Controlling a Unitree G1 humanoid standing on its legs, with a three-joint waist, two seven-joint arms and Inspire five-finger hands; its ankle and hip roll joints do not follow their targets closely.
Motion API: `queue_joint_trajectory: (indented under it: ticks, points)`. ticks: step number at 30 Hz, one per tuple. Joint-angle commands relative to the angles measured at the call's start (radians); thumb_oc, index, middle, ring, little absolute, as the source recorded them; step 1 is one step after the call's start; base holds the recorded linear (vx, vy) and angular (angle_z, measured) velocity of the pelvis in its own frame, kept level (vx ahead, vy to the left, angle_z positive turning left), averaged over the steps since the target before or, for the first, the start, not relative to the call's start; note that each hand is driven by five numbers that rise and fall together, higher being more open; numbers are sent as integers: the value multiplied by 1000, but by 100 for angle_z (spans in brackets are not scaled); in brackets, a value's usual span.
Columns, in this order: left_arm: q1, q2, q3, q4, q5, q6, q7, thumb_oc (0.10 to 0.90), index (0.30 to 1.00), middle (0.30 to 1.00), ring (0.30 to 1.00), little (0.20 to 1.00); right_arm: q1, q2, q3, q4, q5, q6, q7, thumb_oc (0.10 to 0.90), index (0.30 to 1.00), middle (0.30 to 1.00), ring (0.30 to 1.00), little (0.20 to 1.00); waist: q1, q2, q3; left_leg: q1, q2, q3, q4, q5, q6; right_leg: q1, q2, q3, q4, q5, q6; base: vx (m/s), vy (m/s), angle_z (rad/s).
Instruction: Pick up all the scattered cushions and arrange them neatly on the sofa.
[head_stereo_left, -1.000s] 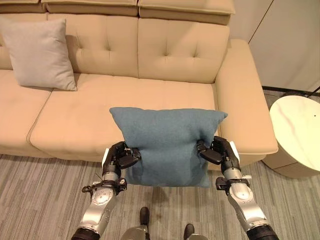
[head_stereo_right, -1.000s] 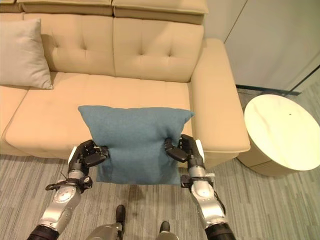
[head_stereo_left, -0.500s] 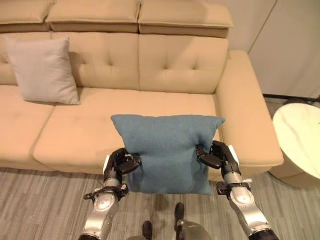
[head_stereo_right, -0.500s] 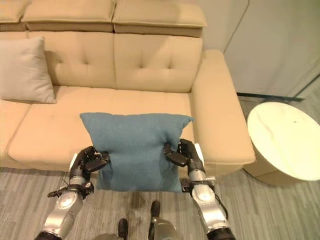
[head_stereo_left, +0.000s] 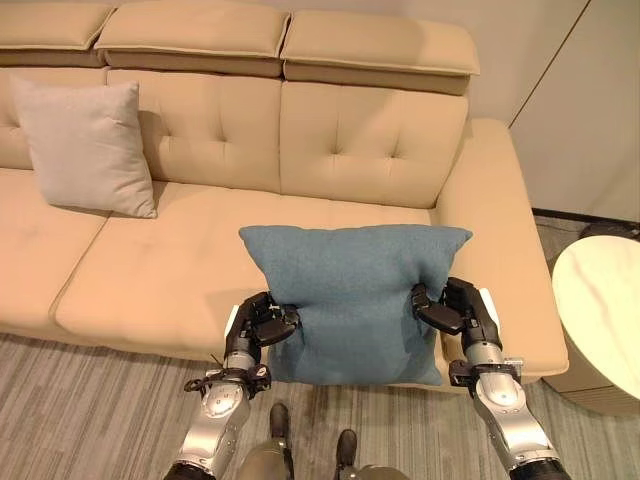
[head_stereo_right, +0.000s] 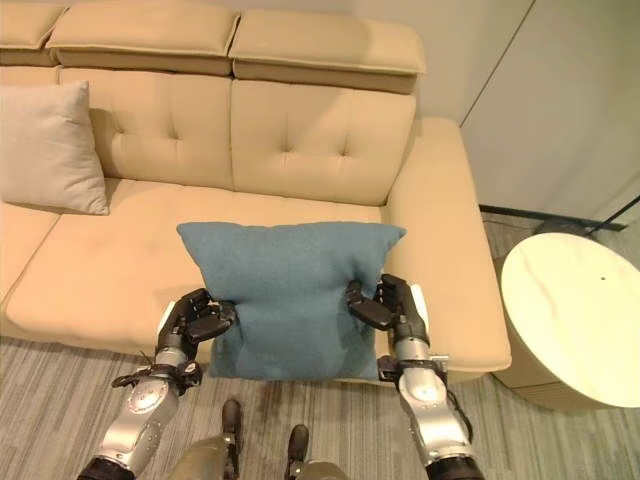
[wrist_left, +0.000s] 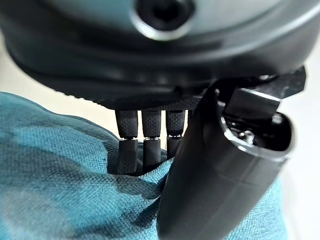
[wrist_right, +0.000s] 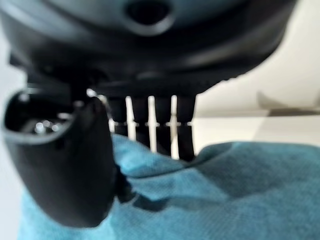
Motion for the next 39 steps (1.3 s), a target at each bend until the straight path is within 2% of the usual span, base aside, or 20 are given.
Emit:
queue_joint_trajectory:
  ticks: [1, 3, 6, 9, 11, 12, 14, 17, 18, 20, 21, 22, 24, 26, 29, 35, 39]
  points:
    - [-73, 18, 7, -209, 32, -135, -48, 400, 300, 300, 300, 300, -60, 35, 3, -149, 5, -145, 14, 400, 300, 300, 300, 300, 23, -31, -158, 75, -43, 3, -3, -39, 4, -16, -75, 50, 147, -111, 124, 211, 246, -33]
    - [-64, 38, 19, -226, 38, -133, -49, 400, 300, 300, 300, 300, -72, 52, 17, -157, -2, -140, 29, 400, 300, 300, 300, 300, 30, -22, -155, 124, -48, 27, -27, -53, 32, -62, -119, 55, 277, -94, 156, 198, 274, -27]
    - [-58, 55, 32, -233, 44, -135, -47, 400, 300, 300, 300, 300, -84, 66, 32, -158, 2, -142, 39, 400, 300, 300, 300, 300, 33, -15, -140, 157, -46, 43, -42, -65, 55, -129, -138, 63, 411, -55, 181, 66, 121, -41]
    - [-57, 58, 35, -233, 46, -138, -46, 400, 300, 300, 300, 300, -90, 75, 38, -160, 3, -141, 44, 400, 300, 300, 300, 300, 34, -10, -134, 178, -43, 52, -48, -78, 61, -173, -150, 53, 440, -42, 183, 64, 43, 1]
    - [-54, 56, 33, -230, 42, -140, -46, 400, 300, 300, 300, 300, -94, 77, 43, -158, 3, -141, 45, 400, 300, 300, 300, 300, 32, -9, -134, 189, -43, 52, -52, -83, 61, -182, -151, 43, 414, -43, 178, 115, -12, 13]
    - [-46, 48, 33, -227, 37, -141, -46, 400, 300, 300, 300, 300, -107, 72, 55, -155, 6, -140, 50, 400, 300, 300, 300, 300, 27, -8, -133, 222, -49, 54, -69, -98, 59, -209, -134, 21, 299, -34, 164, 193, -46, 18]
    - [-50, 44, 34, -224, 30, -144, -44, 400, 300, 300, 300, 300, -112, 65, 61, -153, 8, -141, 48, 400, 300, 300, 300, 300, 19, -11, -126, 240, -59, 47, -71, -110, 56, -242, -122, 14, 226, -2, 167, 184, -64, -4]
    - [-62, 34, 28, -217, 28, -146, -55, 400, 300, 300, 300, 300, -95, 61, 49, -153, 6, -138, 49, 400, 300, 300, 300, 300, 9, -25, -128, 249, -68, 28, -49, -134, 40, -188, -104, 32, 146, 2, 159, 145, -117, 2]
    - [-65, 28, 28, -217, 25, -150, -52, 400, 300, 300, 300, 300, -90, 57, 40, -151, 3, -141, 43, 400, 300, 300, 300, 300, 4, -29, -132, 244, -66, 20, -33, -140, 28, -178, -95, 44, 135, 4, 153, 133, -136, 43]
    - [-80, 21, 17, -215, 20, -152, -55, 400, 300, 300, 300, 300, -86, 40, 29, -155, 0, -144, 32, 400, 300, 300, 300, 300, -4, -35, -132, 224, -59, 19, 24, -155, 9, -147, -94, 27, 104, 6, 143, 101, -168, 57]
    - [-101, 16, 9, -208, 17, -153, -53, 400, 300, 300, 300, 300, -88, 22, 18, -157, 5, -146, 22, 400, 300, 300, 300, 300, -12, -45, -127, 170, -41, 25, 123, -162, -17, -121, -101, 11, 84, 3, 131, 65, -167, 51]
    - [-113, 14, 7, -206, 14, -154, -51, 400, 300, 300, 300, 300, -91, 12, 16, -158, 7, -144, 18, 400, 300, 300, 300, 300, -14, -49, -125, 140, -34, 27, 170, -163, -26, -111, -103, 3, 77, 0, 123, 59, -127, 37]
    - [-124, 10, 9, -203, 18, -152, -45, 400, 300, 300, 300, 300, -95, 5, 19, -157, 9, -137, 17, 400, 300, 300, 300, 300, -13, -50, -124, 115, -25, 17, 191, -165, -29, -94, -102, 0, 64, -8, 116, 89, -25, 26]
    - [-135, 9, 7, -207, 36, -147, -29, 400, 300, 300, 300, 300, -94, 2, 16, -152, -2, -138, 1, 400, 300, 300, 300, 300, -9, -47, -128, 81, -14, -5, 137, -129, -28, -73, -95, 4, 46, -15, 124, 141, 19, 4]
    - [-140, 2, 4, -219, 44, -151, -33, 400, 300, 300, 300, 300, -93, 4, 10, -160, -19, -137, 1, 400, 300, 300, 300, 300, -13, -24, -144, 117, -14, -25, 46, -114, -21, -62, -84, 15, 36, -27, 125, 140, 48, -17]
    - [-179, 17, -17, -216, 76, -152, -18, 400, 300, 300, 300, 300, -119, 6, 19, -159, -48, -137, -25, 400, 300, 300, 300, 300, -21, -3, -146, 159, -29, -2, -26, -104, -7, -69, -89, 47, 32, -23, 133, 69, 68, -29]
    - [-240, 26, -28, -208, 85, -168, 21, 400, 300, 300, 300, 300, -213, 2, 47, -158, -106, -136, -83, 400, 300, 300, 300, 300, -24, 14, -127, 143, -37, 26, -56, -99, 8, -135, -102, 80, 43, -6, 146, -52, 81, -23]
